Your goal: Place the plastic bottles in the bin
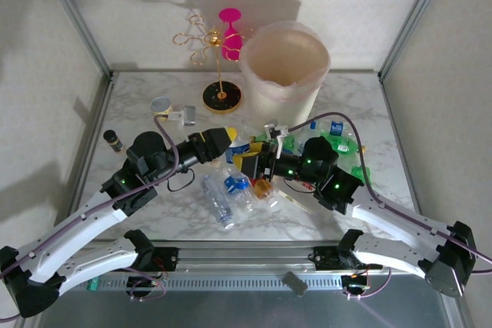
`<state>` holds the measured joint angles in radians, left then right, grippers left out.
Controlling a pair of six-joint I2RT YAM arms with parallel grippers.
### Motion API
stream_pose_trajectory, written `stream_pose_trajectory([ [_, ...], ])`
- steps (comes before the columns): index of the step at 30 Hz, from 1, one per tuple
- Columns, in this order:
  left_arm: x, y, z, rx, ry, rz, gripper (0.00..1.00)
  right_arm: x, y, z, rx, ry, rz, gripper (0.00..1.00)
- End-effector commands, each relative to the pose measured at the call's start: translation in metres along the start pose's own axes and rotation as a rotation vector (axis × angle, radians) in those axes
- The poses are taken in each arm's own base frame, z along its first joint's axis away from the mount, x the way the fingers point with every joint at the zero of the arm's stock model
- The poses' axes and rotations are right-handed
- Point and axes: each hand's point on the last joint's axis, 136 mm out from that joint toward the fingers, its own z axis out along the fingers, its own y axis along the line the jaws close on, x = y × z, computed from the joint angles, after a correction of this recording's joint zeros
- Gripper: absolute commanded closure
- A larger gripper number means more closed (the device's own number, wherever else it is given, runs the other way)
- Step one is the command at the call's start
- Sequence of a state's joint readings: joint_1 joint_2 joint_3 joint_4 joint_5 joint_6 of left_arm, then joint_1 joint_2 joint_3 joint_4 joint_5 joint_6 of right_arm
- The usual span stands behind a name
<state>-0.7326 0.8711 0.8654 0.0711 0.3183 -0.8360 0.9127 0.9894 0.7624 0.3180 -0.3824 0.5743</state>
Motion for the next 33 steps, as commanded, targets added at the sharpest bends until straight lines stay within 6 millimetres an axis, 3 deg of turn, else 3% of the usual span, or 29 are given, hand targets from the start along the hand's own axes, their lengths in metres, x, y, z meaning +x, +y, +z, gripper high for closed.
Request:
stream_pose_trajectory([
  [1, -0.027, -0.020, -0.013, -0.009, -0.092, 0.054, 0.00, -0.012, 0.002, -0.007, 0.034, -0.044, -0.037, 0.60],
  [6, -0.061, -0.014, -0.049, -0.183, -0.236, 0.205, 0.01, -0.020, -0.017, -0.010, 0.178, -0.042, -0.044, 0.64],
  [10, -0.067, 0.000, -0.067, -0.297, -0.262, 0.279, 0.00, -0.041, -0.030, -0.025, 0.339, -0.064, -0.086, 0.65],
  [14, -0.057, 0.019, -0.068, -0.350, -0.232, 0.279, 0.01, -0.078, -0.031, -0.041, 0.411, -0.111, -0.131, 0.64],
  [20, -0.037, 0.043, -0.057, -0.385, -0.165, 0.275, 0.02, -0.148, -0.040, -0.060, 0.574, -0.179, -0.220, 0.64],
  [25, -0.019, 0.067, -0.055, -0.421, -0.123, 0.282, 0.02, -0.209, -0.062, -0.081, 0.697, -0.275, -0.243, 0.65],
  [28, -0.012, 0.074, -0.055, -0.422, -0.111, 0.269, 0.03, -0.231, -0.089, -0.089, 0.800, -0.296, -0.238, 0.66],
  [33, -0.002, 0.085, -0.054, -0.429, -0.091, 0.240, 0.03, -0.249, -0.145, -0.088, 0.945, -0.279, -0.256, 0.65],
])
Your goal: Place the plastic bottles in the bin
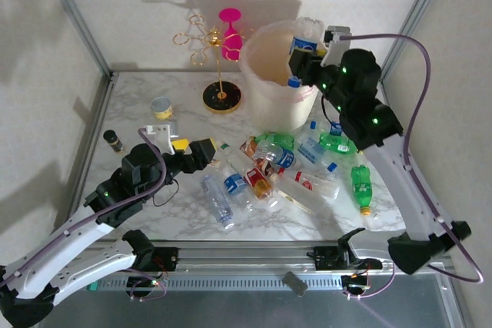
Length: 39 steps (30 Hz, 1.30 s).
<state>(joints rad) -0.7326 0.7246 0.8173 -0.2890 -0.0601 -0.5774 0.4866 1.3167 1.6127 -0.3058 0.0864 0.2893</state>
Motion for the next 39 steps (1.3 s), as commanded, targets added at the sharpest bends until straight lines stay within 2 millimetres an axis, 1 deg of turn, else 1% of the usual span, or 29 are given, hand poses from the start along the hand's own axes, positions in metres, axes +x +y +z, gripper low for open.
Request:
stream_pose_trajectory([
  [1, 0.005, -0.001, 0.000, 0.019, 0.011, -0.013, 0.03, 0.004, -0.026, 0.029, 0.113, 0.023, -0.060, 0.65],
  [3, 0.009, 0.000, 0.002, 0.015, 0.025, -0.013, 0.03, 0.006, -0.037, 0.049, 0.136, 0.032, -0.066, 0.65],
  [6, 0.011, 0.003, 0.001, 0.005, 0.030, -0.017, 0.03, 0.016, -0.050, 0.078, 0.149, 0.051, -0.074, 0.64],
  [11, 0.020, 0.010, 0.001, -0.004, 0.039, -0.032, 0.03, 0.042, -0.071, 0.121, 0.162, 0.118, -0.051, 0.63],
  [16, 0.026, 0.018, 0.002, -0.030, 0.049, -0.041, 0.03, 0.079, -0.083, 0.160, 0.167, 0.225, -0.053, 0.61],
  [19, 0.028, 0.022, 0.001, -0.045, 0.049, -0.045, 0.03, 0.098, -0.085, 0.174, 0.158, 0.281, -0.046, 0.57],
  [22, 0.030, 0.025, 0.000, -0.054, 0.050, -0.045, 0.03, 0.114, -0.086, 0.179, 0.144, 0.314, -0.039, 0.50],
  [24, 0.030, 0.028, -0.001, -0.064, 0.049, -0.044, 0.03, 0.121, -0.089, 0.180, 0.149, 0.327, -0.038, 0.45],
  [26, 0.030, 0.030, -0.001, -0.074, 0.048, -0.041, 0.03, 0.123, -0.090, 0.180, 0.151, 0.333, -0.039, 0.40],
  [28, 0.030, 0.032, -0.001, -0.086, 0.044, -0.039, 0.02, 0.120, -0.089, 0.178, 0.153, 0.327, -0.046, 0.34],
  [30, 0.029, 0.036, -0.002, -0.108, 0.035, -0.039, 0.02, 0.115, -0.089, 0.175, 0.160, 0.315, -0.051, 0.27],
  [36, 0.023, 0.040, -0.004, -0.140, 0.014, -0.047, 0.00, 0.088, -0.079, 0.160, 0.139, 0.266, -0.077, 0.21],
  [39, 0.016, 0.040, -0.007, -0.153, -0.006, -0.050, 0.00, 0.067, -0.071, 0.147, 0.125, 0.228, -0.082, 0.20],
])
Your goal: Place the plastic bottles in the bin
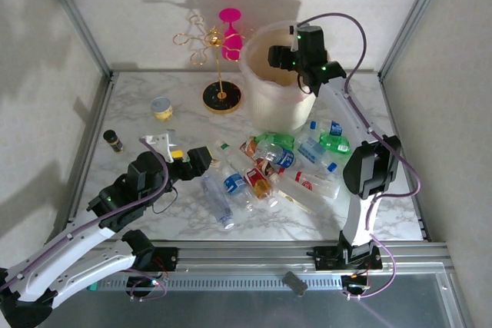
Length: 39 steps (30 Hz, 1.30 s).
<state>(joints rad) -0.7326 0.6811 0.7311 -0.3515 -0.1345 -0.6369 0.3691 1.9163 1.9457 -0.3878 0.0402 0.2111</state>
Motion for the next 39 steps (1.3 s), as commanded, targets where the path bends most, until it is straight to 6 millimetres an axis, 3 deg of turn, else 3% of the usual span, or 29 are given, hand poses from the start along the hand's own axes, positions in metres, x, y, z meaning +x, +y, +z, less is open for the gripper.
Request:
stream_pose_trajectory([
  [1, -0.013, 0.001, -0.008, -0.029, -0.039, -0.014, 0.00, -0.043, 0.012, -0.048, -0.037, -0.108, -0.022, 0.20],
  [4, -0.018, -0.003, -0.012, -0.022, -0.048, -0.008, 0.00, -0.057, 0.027, -0.078, -0.108, -0.152, -0.037, 0.23],
  [5, -0.020, -0.003, -0.013, -0.021, -0.052, -0.006, 0.00, -0.058, 0.042, -0.090, -0.160, -0.161, -0.067, 0.23],
  [10, -0.027, -0.002, -0.020, -0.037, -0.063, 0.001, 0.00, -0.039, 0.086, -0.141, -0.223, -0.165, -0.164, 0.28],
  [16, -0.045, 0.017, -0.040, -0.134, -0.148, -0.012, 0.01, 0.024, 0.122, -0.183, -0.263, -0.087, -0.226, 0.31],
  [17, -0.048, 0.024, -0.045, -0.164, -0.174, -0.023, 0.01, 0.043, 0.137, -0.189, -0.295, -0.057, -0.241, 0.32],
  [20, -0.051, 0.043, -0.055, -0.234, -0.225, -0.056, 0.01, 0.094, 0.153, -0.198, -0.314, 0.035, -0.279, 0.33],
  [25, -0.028, 0.059, -0.047, -0.275, -0.170, -0.088, 0.01, 0.176, 0.160, -0.207, -0.314, 0.186, -0.305, 0.34],
  [29, 0.003, 0.068, -0.032, -0.272, -0.077, -0.121, 0.01, 0.224, 0.152, -0.213, -0.304, 0.275, -0.289, 0.35],
  [35, 0.042, 0.075, -0.014, -0.271, 0.046, -0.163, 0.01, 0.264, 0.121, -0.217, -0.257, 0.333, -0.207, 0.35],
  [39, 0.059, 0.078, -0.006, -0.265, 0.099, -0.180, 0.01, 0.280, 0.102, -0.218, -0.248, 0.355, -0.140, 0.35],
])
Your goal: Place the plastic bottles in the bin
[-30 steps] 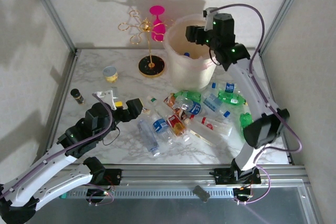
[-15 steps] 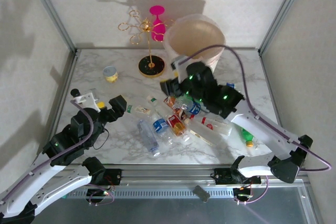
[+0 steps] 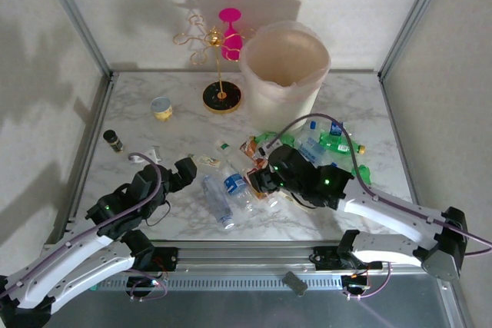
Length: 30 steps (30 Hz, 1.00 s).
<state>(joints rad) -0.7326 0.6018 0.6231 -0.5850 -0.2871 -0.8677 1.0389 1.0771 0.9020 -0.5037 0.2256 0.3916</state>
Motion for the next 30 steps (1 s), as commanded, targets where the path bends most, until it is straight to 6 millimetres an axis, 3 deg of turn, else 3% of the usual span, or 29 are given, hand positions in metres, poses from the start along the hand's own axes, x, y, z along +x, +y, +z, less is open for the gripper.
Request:
stream_pose_trajectory([
  [1, 0.018, -0.001, 0.007, 0.021, 0.068, -0.035, 0.01, 0.007, -0.013, 0.000, 0.003, -0.022, 0.111, 0.35],
  [10, 0.048, -0.010, 0.026, 0.064, 0.188, -0.067, 0.05, 0.036, -0.049, 0.002, 0.030, 0.005, 0.248, 0.38],
  [15, 0.064, -0.020, 0.043, 0.072, 0.267, -0.080, 0.08, 0.041, -0.054, 0.000, 0.047, -0.008, 0.283, 0.40],
  [22, 0.099, -0.009, 0.074, -0.054, 0.421, -0.059, 0.20, 0.044, -0.060, -0.001, 0.058, -0.041, 0.341, 0.41],
  [30, 0.117, 0.000, 0.093, -0.104, 0.473, -0.062, 0.17, 0.047, -0.058, 0.002, 0.039, -0.044, 0.352, 0.38],
])
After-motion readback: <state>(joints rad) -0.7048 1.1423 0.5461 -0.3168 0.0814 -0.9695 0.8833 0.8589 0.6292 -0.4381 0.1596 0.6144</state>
